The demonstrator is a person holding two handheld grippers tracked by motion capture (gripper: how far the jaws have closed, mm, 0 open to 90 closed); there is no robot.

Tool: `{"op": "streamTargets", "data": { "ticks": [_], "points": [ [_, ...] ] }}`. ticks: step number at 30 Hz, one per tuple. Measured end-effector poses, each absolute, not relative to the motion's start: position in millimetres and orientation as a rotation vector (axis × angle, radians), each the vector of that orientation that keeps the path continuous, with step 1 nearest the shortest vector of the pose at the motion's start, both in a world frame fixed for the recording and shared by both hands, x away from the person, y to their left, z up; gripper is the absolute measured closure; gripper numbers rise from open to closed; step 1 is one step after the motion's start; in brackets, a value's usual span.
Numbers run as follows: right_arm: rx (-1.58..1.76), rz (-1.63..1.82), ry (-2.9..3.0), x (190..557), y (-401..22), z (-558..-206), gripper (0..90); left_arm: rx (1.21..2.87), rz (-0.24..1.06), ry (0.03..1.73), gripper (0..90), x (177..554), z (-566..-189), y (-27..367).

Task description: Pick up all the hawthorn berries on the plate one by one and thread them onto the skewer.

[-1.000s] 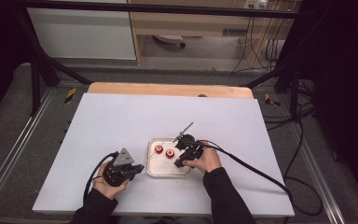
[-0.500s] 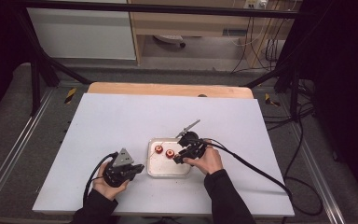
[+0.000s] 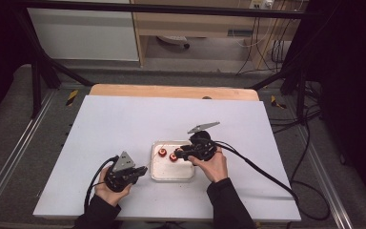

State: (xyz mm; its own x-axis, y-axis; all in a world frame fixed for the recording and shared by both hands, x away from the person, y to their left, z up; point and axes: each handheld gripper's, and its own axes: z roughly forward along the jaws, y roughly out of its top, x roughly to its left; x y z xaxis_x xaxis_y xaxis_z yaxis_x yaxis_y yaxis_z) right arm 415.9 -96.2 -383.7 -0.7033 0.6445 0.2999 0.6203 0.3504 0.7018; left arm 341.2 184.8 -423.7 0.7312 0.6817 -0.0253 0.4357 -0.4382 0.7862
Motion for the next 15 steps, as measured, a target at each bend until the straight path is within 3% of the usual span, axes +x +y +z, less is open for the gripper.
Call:
{"op": "streamTargets", "data": {
  "ticks": [15],
  "points": [
    [1.352,1.702,2.230,408.5,-104.1,-395.2,61.1,2.020,0.389,0.921,88.1,337.3,-424.7,184.9]
  ]
}}
